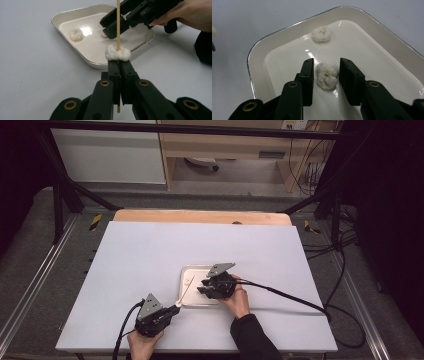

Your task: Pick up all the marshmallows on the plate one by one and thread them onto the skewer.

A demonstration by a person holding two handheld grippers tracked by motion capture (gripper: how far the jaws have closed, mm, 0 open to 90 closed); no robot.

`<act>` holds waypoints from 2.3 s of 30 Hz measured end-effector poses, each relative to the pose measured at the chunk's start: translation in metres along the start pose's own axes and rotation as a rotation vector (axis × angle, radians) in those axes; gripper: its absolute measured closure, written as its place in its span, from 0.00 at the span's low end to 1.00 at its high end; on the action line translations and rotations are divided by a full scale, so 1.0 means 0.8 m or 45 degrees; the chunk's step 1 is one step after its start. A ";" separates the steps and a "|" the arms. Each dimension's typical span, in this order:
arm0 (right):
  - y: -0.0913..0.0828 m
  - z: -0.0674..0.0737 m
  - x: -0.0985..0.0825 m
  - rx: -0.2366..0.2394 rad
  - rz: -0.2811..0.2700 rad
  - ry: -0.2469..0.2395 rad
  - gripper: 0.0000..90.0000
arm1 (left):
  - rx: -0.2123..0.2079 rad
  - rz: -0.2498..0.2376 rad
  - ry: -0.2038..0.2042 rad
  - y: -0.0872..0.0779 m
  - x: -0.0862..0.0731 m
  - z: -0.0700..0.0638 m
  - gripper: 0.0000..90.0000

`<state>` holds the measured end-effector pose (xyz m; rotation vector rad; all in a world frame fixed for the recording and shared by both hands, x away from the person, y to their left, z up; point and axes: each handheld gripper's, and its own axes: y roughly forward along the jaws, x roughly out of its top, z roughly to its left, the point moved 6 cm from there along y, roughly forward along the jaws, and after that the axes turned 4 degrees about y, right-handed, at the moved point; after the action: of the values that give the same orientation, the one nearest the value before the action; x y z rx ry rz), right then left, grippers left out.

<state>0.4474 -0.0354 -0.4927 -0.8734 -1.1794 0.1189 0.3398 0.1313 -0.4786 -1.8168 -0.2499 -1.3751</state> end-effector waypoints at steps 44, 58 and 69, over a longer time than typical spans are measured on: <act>-0.067 0.011 0.032 0.122 -0.114 0.153 0.83 | -0.019 -0.011 0.029 0.002 0.004 -0.010 0.98; -0.102 0.015 0.048 0.175 -0.198 0.192 0.83 | -0.033 -0.013 0.041 0.006 0.005 -0.015 0.98; -0.126 0.012 0.062 0.209 -0.281 0.251 0.83 | -0.042 -0.021 0.043 0.008 0.007 -0.019 0.98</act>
<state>0.4248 -0.0734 -0.3884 -0.5922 -1.0572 -0.0490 0.3349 0.1151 -0.4762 -1.8203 -0.2259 -1.4277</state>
